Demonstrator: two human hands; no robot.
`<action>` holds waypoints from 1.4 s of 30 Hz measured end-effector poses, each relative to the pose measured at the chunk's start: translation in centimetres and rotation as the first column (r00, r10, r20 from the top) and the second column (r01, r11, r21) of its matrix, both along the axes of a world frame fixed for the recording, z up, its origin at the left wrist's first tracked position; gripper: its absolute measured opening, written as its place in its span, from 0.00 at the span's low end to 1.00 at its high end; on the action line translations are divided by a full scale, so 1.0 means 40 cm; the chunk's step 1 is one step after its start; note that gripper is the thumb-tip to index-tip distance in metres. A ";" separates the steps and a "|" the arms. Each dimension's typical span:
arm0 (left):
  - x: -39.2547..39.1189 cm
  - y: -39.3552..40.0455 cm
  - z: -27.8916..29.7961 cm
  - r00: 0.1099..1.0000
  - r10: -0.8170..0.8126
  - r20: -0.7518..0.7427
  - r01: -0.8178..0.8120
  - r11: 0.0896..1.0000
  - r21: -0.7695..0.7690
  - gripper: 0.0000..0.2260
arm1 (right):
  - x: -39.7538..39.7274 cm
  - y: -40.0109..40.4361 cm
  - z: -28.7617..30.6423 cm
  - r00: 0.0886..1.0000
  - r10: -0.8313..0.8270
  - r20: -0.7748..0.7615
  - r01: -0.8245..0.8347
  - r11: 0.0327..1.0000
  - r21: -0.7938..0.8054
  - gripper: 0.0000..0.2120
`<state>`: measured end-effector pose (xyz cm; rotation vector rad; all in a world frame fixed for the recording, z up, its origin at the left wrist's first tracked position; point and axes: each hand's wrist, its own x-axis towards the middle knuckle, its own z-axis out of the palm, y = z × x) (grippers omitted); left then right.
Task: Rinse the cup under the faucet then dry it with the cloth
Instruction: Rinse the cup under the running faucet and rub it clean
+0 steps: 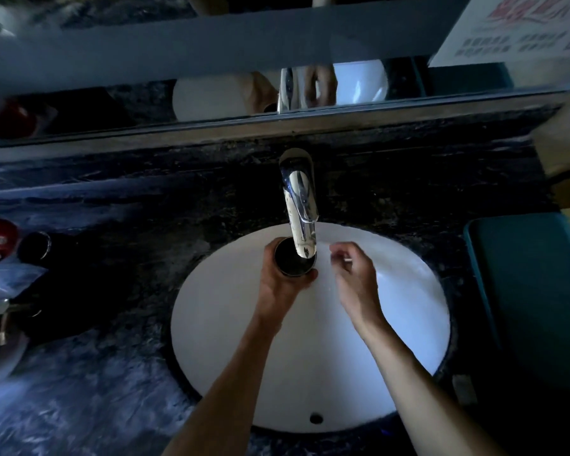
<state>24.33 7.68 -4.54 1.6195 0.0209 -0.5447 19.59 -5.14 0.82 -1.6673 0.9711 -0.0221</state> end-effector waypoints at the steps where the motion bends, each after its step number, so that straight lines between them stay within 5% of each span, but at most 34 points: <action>1: 0.001 -0.001 -0.001 1.000 -0.003 -0.015 0.003 1.000 -0.014 0.31 | 0.010 0.002 0.040 0.997 -0.001 0.082 0.002 1.000 -0.018 0.06; 6: 0.030 -0.010 -0.006 0.997 -0.040 -0.061 0.039 0.999 -0.020 0.27 | 0.072 0.025 0.226 0.912 0.058 0.407 -0.111 0.988 0.109 0.20; 17: 0.027 -0.018 0.054 0.994 -0.088 -0.069 0.076 0.984 -0.160 0.18 | 0.091 0.042 0.232 0.945 -0.095 0.314 -0.048 0.908 0.417 0.14; 22: 0.040 -0.016 0.088 0.995 -0.094 -0.033 0.087 0.981 -0.172 0.11 | 0.093 0.038 0.232 0.949 -0.103 0.299 -0.034 0.907 0.420 0.13; 42: -0.021 0.007 0.097 0.999 -0.032 -0.017 0.032 0.999 -0.045 0.25 | 0.058 0.049 0.155 0.970 -0.123 0.208 0.034 0.921 0.389 0.13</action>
